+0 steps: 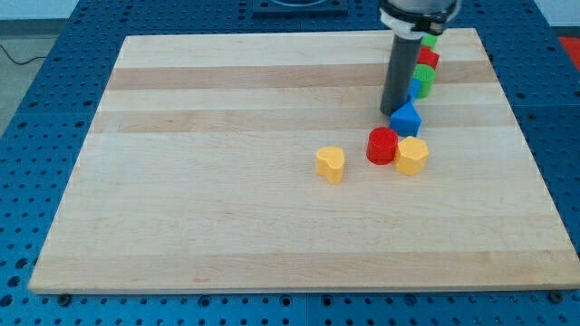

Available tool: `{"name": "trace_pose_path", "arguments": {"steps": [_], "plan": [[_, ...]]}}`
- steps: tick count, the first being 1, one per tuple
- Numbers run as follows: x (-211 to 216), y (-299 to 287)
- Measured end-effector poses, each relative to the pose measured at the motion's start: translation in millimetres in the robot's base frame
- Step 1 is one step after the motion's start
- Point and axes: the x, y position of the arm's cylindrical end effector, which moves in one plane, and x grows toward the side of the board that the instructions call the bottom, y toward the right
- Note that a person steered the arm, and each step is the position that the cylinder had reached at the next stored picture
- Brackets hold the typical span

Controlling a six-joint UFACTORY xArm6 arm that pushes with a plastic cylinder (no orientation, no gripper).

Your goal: Push blue cube into green circle

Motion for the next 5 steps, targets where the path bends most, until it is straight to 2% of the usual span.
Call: {"name": "trace_pose_path", "arguments": {"steps": [1, 2, 4, 5], "plan": [[0, -17], [-6, -62], [-43, -74], [-35, -74]]}}
